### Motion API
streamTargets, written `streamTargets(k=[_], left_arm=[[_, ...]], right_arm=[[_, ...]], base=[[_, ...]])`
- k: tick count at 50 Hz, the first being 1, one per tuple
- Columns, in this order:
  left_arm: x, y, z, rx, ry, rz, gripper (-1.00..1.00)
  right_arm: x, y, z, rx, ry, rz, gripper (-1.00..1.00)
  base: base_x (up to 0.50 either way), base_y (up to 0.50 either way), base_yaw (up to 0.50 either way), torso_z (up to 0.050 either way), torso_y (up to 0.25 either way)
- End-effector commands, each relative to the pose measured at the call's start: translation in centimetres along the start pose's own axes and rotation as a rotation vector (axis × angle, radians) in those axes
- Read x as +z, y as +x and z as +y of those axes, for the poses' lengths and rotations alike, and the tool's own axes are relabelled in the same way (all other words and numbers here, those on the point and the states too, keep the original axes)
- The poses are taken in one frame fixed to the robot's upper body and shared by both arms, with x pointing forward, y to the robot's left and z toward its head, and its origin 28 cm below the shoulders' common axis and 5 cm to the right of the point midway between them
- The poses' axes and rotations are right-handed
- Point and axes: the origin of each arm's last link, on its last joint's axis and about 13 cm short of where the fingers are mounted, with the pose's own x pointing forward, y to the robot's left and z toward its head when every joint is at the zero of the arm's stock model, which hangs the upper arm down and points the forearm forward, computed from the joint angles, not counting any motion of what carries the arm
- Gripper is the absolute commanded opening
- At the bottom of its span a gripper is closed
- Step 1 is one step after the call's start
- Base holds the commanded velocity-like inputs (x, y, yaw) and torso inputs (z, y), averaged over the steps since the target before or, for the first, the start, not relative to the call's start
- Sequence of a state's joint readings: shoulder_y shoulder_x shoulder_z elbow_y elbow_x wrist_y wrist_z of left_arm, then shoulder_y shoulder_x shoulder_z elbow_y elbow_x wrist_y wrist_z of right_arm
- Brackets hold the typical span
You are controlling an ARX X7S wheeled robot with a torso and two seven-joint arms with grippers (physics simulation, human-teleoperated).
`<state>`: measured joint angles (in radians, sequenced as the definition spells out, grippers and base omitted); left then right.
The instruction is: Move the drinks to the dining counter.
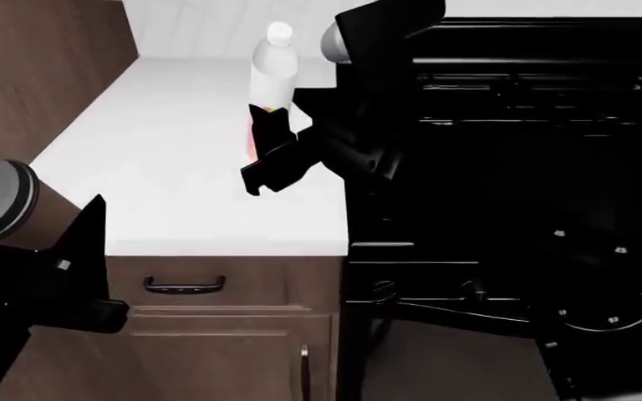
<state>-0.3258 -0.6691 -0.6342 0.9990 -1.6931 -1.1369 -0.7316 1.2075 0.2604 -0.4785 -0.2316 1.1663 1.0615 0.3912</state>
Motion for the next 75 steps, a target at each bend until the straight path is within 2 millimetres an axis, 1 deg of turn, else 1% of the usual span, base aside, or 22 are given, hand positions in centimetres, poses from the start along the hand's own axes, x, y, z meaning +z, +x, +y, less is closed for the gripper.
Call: streamTargets(k=[1, 11, 21, 35, 40, 44, 45, 47, 48, 49, 52, 53, 54, 57, 61, 63, 64, 65, 66, 67, 75], left_arm=[[0.0, 0.0, 0.0, 0.005, -0.005, -0.002, -1.00], [0.1, -0.1, 0.0, 0.006, -0.001, -0.005, -1.00], [0.2, -0.1, 0.0, 0.003, -0.002, -0.007, -1.00], [0.3, 0.2, -0.1, -0.003, 0.000, -0.007, -1.00], [0.5, -0.1, -0.1, 0.003, 0.003, -0.009, -1.00], [0.5, 0.0, -0.1, 0.002, 0.002, -0.009, -1.00], [0.4, 0.0, -0.2, 0.000, 0.002, -0.009, -1.00], [0.4, 0.0, -0.2, -0.001, 0.003, -0.008, -1.00], [0.4, 0.1, -0.2, -0.002, 0.002, -0.008, -1.00], [0.4, 0.1, -0.2, -0.001, 0.002, -0.008, -1.00], [0.3, 0.2, -0.2, -0.007, 0.000, -0.005, -1.00], [0.3, 0.2, -0.2, -0.008, 0.002, -0.003, -1.00], [0.3, 0.2, -0.2, -0.008, 0.002, -0.002, -1.00], [0.4, 0.1, -0.1, -0.003, 0.002, -0.005, -1.00], [0.3, 0.1, -0.2, -0.005, 0.002, -0.003, -1.00], [0.3, 0.1, -0.1, -0.005, 0.002, -0.003, -1.00], [0.3, 0.1, -0.1, -0.004, 0.001, -0.004, -1.00], [0.3, 0.1, -0.1, -0.004, 0.002, -0.004, -1.00], [0.4, 0.1, -0.1, -0.003, 0.002, -0.005, -1.00], [0.4, 0.2, -0.1, -0.004, 0.002, -0.005, -1.00], [0.4, 0.4, -0.2, -0.008, 0.003, -0.002, -1.00]], right_arm=[[0.3, -0.1, -0.2, -0.024, -0.024, -0.025, -1.00], [0.1, -0.1, -0.2, -0.032, -0.044, -0.022, -1.00], [0.1, -0.1, -0.3, -0.044, -0.070, -0.016, -1.00], [0.3, -0.4, -0.5, -0.055, -0.059, -0.033, -1.00], [0.1, -0.3, -0.9, -0.072, -0.039, -0.035, -1.00], [0.1, -0.3, -0.8, -0.064, -0.028, -0.039, -1.00], [0.0, -0.2, -0.9, -0.094, -0.078, -0.030, -1.00], [0.0, -0.3, -0.9, -0.083, -0.055, -0.032, -1.00], [-0.1, -0.2, -1.0, -0.104, -0.092, -0.032, -1.00], [0.0, -0.2, -1.0, -0.094, -0.057, -0.045, -1.00], [-0.5, 0.0, -1.0, -0.086, -0.072, -0.026, -1.00], [-0.5, 0.0, -1.2, -0.091, -0.064, -0.017, -1.00], [-0.6, 0.0, -1.2, -0.117, -0.094, -0.012, -1.00], [-0.8, -0.2, -1.2, -0.112, -0.058, -0.015, -1.00], [-1.0, -0.2, -1.4, -0.135, -0.060, -0.020, -1.00], [-1.2, -0.2, -1.5, -0.151, -0.080, -0.017, -1.00], [-1.0, -0.2, -1.5, -0.193, -0.138, -0.061, -1.00], [-0.9, -0.4, -1.5, -0.182, -0.143, -0.088, -1.00], [-1.0, -0.3, -1.5, -0.211, -0.145, -0.036, -1.00], [-0.9, -0.3, -1.6, -0.208, -0.122, -0.062, -1.00], [-1.0, -0.1, -1.9, -0.217, -0.116, -0.034, -1.00]], base=[[-0.50, 0.00, 0.00, 0.000, 0.000], [-0.49, 0.23, 0.00, 0.001, 0.000], [-0.34, 0.46, 0.00, 0.000, 0.000], [-0.32, 0.45, 0.00, 0.001, 0.000], [-0.49, 0.29, 0.00, 0.000, 0.000], [-0.49, 0.28, 0.00, 0.000, 0.000], [-0.49, 0.28, 0.00, 0.000, 0.000], [-0.49, 0.28, 0.00, 0.000, 0.000], [-0.49, 0.29, 0.00, 0.000, 0.000], [-0.49, 0.28, 0.00, 0.000, 0.000], [-0.46, 0.28, 0.00, 0.003, 0.000], [-0.48, 0.24, 0.00, 0.000, 0.000], [-0.50, 0.21, 0.00, 0.000, 0.000], [-0.50, 0.21, 0.00, 0.000, 0.000], [-0.50, 0.25, 0.00, 0.000, 0.000], [-0.50, 0.26, 0.00, 0.000, 0.000], [-0.50, 0.00, 0.26, 0.000, 0.000], [-0.50, 0.00, 0.16, 0.000, 0.000], [0.00, 0.00, 0.00, 0.000, 0.000], [0.00, 0.00, 0.00, 0.000, 0.000], [0.00, 0.00, 0.35, 0.001, 0.000]])
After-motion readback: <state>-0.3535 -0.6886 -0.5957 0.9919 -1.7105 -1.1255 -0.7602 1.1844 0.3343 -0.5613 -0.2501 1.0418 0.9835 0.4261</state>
